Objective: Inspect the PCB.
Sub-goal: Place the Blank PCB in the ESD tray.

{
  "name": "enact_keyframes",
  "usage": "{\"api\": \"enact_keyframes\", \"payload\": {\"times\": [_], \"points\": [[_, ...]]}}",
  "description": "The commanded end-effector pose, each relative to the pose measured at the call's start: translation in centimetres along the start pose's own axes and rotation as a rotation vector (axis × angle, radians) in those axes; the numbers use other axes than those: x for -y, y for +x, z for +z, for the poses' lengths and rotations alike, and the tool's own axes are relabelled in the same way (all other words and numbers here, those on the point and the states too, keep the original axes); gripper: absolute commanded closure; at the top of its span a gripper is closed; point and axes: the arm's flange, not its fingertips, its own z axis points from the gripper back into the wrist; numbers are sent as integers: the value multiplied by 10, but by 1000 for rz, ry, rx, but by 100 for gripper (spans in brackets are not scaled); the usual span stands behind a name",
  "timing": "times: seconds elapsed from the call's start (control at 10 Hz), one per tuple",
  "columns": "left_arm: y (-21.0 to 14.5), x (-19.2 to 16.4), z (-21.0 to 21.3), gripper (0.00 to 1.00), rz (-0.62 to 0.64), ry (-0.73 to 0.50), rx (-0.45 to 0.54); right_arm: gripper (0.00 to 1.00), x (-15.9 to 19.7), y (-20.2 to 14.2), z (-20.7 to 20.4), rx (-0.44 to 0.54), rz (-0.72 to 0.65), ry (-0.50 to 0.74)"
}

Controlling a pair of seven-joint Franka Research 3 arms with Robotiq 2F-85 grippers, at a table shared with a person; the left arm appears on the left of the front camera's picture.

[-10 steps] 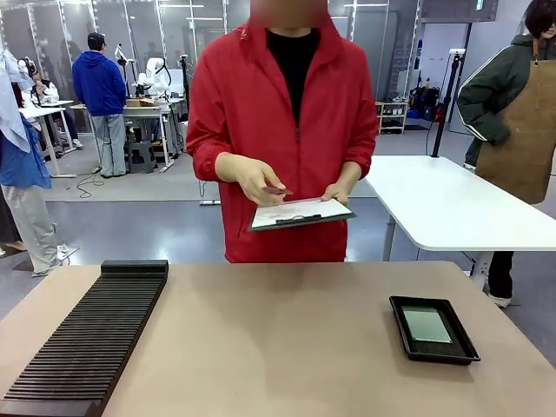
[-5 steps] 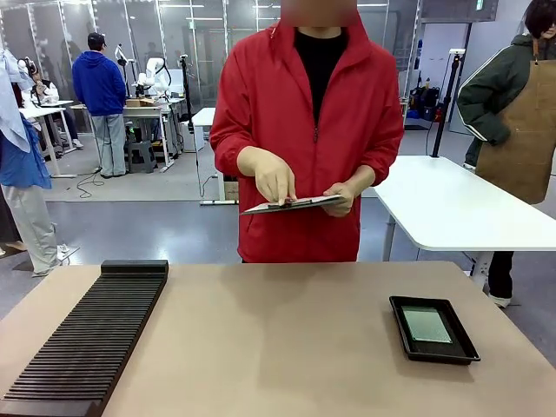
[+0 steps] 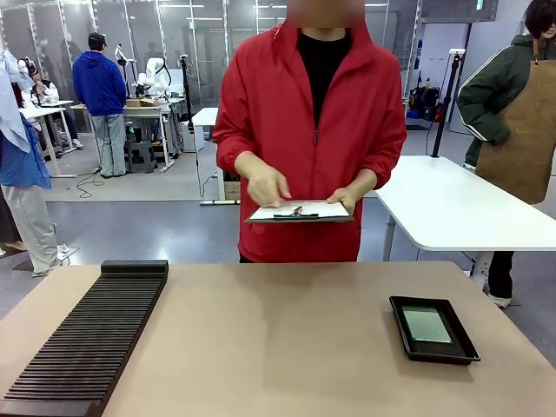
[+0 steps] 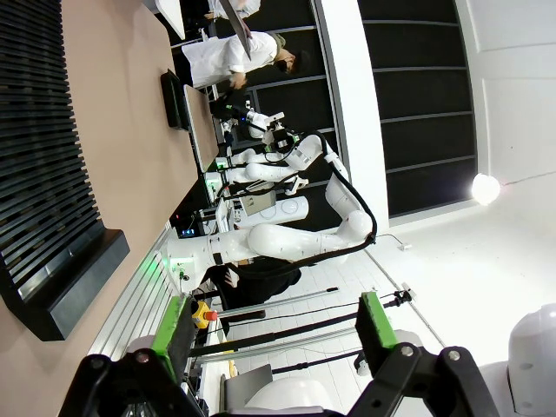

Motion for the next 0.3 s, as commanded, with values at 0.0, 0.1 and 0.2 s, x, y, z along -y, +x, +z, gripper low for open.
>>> {"api": "enact_keyframes", "payload": {"times": [0.0, 0.1, 0.2], "points": [[-2, 2, 1, 4, 3, 9, -12, 0, -2, -2, 1, -10, -12, -14], [-2, 2, 1, 4, 3, 9, -12, 0, -2, -2, 1, -10, -12, -14], [-2, 2, 1, 4, 3, 9, -12, 0, -2, -2, 1, -10, -12, -14]]}}
